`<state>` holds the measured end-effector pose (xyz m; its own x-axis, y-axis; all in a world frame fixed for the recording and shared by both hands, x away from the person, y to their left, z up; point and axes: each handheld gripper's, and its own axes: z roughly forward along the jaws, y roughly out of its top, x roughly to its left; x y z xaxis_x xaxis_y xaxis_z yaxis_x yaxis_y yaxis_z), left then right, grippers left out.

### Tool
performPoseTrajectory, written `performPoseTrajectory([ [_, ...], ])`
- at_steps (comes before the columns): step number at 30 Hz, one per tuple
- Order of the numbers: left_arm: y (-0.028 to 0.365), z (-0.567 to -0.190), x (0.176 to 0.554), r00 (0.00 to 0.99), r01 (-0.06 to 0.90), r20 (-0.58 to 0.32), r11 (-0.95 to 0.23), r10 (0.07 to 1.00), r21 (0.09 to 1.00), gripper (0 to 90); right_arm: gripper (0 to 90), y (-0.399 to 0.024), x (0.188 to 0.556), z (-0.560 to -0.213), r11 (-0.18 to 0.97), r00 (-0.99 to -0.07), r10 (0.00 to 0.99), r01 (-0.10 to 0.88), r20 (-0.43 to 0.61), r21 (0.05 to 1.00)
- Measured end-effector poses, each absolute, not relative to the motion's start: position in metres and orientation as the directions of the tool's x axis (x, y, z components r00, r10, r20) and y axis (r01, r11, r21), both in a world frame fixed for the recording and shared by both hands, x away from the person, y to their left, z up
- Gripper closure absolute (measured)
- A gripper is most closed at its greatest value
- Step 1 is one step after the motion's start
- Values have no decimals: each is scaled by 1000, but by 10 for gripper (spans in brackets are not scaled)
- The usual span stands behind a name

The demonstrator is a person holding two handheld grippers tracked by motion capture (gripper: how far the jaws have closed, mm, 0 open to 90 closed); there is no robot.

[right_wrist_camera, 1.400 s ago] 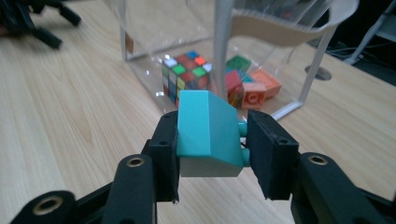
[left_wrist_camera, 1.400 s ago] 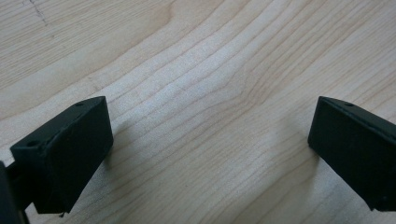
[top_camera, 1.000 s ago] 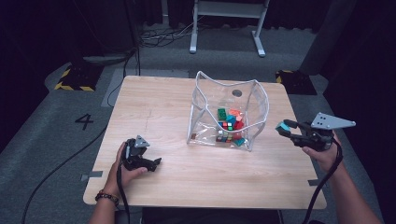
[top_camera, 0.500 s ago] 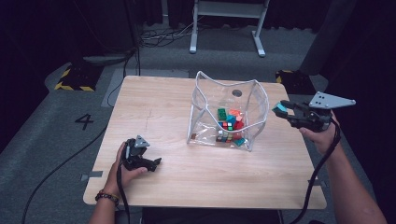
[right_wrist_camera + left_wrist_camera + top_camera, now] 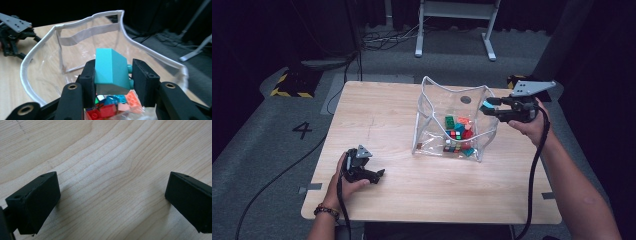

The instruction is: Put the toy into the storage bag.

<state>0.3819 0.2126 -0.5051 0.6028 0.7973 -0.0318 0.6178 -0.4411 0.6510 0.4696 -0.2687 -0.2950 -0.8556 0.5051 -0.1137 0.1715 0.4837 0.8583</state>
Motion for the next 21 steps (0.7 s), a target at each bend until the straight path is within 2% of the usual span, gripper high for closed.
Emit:
performPoseTrajectory([
  [5, 213, -505, 382, 603, 618, -32, -441, 797, 651, 2, 572, -247, 487, -302, 563, -876, 458, 155, -151, 812],
  [16, 213, -505, 382, 604, 618, -33, -441, 797, 651, 2, 572, -223, 514, -314, 681, -913, 389, 193, -125, 706],
  [21, 213, -505, 382, 603, 618, -33, -441, 797, 651, 2, 571, -215, 519, -325, 754, -930, 346, 199, -121, 626],
])
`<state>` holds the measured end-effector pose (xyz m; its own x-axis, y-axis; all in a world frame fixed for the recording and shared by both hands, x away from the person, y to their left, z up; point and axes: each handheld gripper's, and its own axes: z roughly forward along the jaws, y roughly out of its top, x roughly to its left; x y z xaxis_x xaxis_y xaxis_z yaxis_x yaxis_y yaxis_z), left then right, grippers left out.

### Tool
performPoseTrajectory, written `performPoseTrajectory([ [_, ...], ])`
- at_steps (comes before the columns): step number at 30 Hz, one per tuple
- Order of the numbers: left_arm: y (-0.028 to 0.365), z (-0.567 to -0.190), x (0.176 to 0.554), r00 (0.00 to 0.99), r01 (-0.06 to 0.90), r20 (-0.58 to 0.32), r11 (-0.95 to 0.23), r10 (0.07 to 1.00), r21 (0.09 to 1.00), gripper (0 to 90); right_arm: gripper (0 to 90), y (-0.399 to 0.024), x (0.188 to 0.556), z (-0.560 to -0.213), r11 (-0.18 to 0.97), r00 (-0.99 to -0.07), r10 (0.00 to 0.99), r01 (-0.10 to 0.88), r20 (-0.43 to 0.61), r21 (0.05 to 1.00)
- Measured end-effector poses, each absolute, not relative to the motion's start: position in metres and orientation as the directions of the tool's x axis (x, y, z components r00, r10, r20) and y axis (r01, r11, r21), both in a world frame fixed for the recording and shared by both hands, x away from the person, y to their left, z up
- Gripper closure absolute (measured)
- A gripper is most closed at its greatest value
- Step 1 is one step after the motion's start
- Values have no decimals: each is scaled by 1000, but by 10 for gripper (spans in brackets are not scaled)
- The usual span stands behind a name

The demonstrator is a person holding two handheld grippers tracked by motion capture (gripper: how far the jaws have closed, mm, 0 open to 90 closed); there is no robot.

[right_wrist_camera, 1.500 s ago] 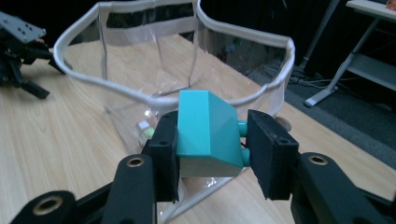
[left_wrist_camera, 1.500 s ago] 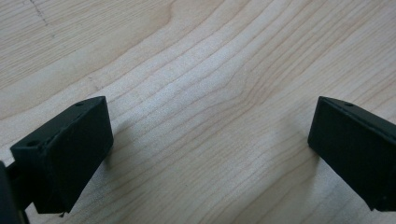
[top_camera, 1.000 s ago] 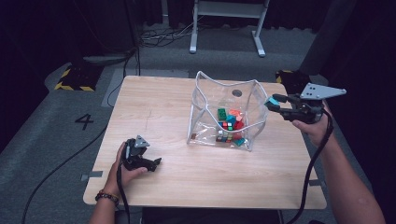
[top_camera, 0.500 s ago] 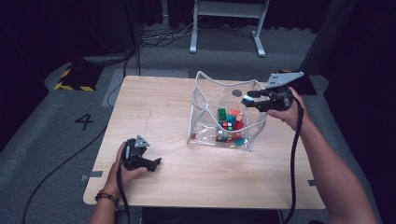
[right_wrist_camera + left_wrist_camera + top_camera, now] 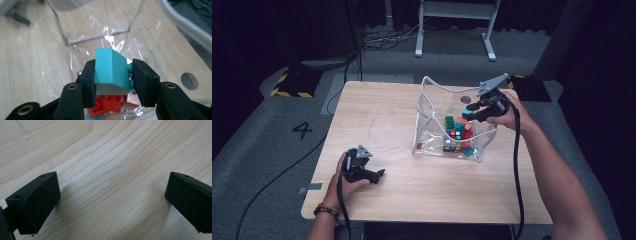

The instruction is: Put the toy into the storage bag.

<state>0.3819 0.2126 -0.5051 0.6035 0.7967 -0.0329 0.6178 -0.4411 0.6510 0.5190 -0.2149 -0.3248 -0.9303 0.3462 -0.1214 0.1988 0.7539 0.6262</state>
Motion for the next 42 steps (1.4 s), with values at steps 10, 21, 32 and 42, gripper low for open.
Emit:
performPoseTrajectory([
  [10, 212, -505, 382, 602, 618, -33, -439, 798, 652, 2, 572, -220, 519, -327, 840, -933, 326, 212, -153, 500],
  [21, 213, -505, 382, 603, 618, -33, -441, 797, 651, 2, 571, -231, 521, -323, 861, -911, 379, 285, -159, 422],
  [32, 212, -505, 382, 602, 618, -34, -439, 798, 652, 2, 567, -235, 523, -326, 870, -904, 405, 334, -141, 362],
  [42, 213, -505, 382, 604, 618, -33, -441, 796, 651, 2, 512, -237, 519, -322, 855, -902, 408, 322, -144, 407],
])
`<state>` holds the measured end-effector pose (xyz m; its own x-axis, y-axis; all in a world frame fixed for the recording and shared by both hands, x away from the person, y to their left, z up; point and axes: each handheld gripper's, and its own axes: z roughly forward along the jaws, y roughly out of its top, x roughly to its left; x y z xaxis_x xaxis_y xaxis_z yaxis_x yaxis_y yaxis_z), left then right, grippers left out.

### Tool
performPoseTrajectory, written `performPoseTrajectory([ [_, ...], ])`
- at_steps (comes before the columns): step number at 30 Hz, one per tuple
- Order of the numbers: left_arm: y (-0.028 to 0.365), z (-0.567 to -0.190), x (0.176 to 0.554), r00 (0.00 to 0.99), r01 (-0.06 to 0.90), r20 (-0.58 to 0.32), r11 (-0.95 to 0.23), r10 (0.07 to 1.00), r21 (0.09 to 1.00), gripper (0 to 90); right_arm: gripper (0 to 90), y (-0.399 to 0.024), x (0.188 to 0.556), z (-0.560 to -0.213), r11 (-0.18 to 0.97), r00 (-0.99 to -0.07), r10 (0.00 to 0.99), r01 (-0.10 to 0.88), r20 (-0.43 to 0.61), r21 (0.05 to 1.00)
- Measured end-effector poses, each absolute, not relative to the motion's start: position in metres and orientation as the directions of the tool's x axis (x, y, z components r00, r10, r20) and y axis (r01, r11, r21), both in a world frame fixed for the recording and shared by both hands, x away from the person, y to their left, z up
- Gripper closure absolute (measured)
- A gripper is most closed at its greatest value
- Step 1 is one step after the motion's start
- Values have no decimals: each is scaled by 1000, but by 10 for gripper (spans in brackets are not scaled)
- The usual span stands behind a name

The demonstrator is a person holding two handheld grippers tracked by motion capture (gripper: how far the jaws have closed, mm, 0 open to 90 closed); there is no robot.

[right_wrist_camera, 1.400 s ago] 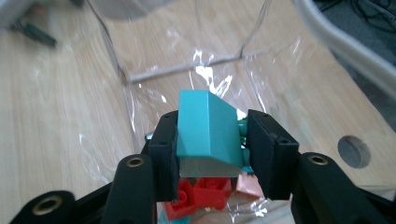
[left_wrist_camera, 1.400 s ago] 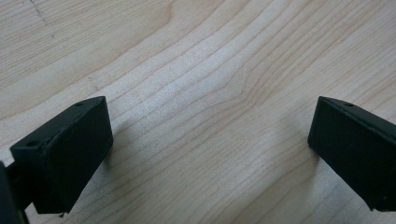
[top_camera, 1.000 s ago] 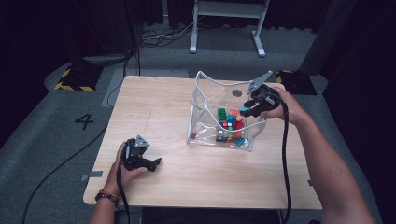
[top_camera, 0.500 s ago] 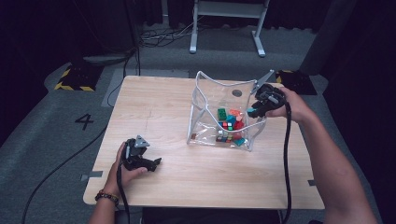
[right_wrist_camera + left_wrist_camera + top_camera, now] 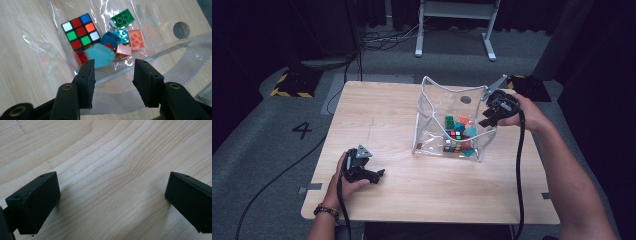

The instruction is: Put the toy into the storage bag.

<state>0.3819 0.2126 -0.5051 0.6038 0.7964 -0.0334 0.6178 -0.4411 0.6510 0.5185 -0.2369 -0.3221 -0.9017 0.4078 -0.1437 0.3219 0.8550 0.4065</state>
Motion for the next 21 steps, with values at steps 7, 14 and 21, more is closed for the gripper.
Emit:
performPoseTrajectory([
  [7, 213, -505, 382, 603, 618, -32, -441, 797, 651, 2, 452, -250, 505, -312, 787, -888, 442, 317, -126, 529],
  [14, 212, -505, 382, 604, 617, -34, -440, 796, 653, 1, 362, -288, 471, -305, 627, -830, 546, 312, -117, 714],
  [21, 212, -505, 382, 604, 617, -34, -440, 796, 653, 1, 295, -319, 439, -312, 552, -802, 580, 258, -143, 793],
])
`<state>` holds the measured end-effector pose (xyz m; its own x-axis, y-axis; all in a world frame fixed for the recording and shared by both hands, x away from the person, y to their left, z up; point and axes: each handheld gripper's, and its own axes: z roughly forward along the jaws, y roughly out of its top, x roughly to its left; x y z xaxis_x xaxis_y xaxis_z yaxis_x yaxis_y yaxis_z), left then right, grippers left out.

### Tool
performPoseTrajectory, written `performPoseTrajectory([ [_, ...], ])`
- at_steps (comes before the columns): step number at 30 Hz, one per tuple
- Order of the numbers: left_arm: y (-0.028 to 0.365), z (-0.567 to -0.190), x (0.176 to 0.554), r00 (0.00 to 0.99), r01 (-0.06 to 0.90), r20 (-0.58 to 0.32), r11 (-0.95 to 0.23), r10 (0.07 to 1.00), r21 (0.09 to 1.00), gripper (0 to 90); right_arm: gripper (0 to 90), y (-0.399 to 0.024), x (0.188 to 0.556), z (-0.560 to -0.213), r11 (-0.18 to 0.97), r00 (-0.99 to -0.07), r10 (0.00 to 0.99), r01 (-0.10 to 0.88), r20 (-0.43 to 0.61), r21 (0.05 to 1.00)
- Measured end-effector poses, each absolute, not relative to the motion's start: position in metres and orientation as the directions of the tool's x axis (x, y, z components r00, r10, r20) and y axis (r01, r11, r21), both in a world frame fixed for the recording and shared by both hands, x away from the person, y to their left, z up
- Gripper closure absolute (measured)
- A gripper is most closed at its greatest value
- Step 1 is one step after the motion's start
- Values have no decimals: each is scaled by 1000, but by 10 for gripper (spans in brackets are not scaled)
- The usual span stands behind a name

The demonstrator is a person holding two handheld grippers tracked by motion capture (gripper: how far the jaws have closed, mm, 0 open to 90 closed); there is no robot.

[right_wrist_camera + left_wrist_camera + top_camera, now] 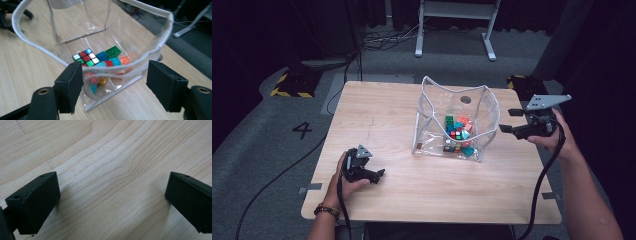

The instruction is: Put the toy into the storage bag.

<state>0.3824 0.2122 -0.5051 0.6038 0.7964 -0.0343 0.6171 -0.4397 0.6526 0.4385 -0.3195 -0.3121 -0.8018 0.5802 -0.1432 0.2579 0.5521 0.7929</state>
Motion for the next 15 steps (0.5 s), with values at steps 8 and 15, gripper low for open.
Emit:
performPoseTrajectory([
  [8, 212, -505, 382, 604, 616, -34, -440, 796, 653, 1, 234, -344, 408, -342, 507, -779, 612, 256, -135, 823],
  [15, 212, -505, 382, 604, 617, -34, -440, 796, 653, 2, 235, -347, 390, -396, 553, -775, 614, 287, -150, 782],
])
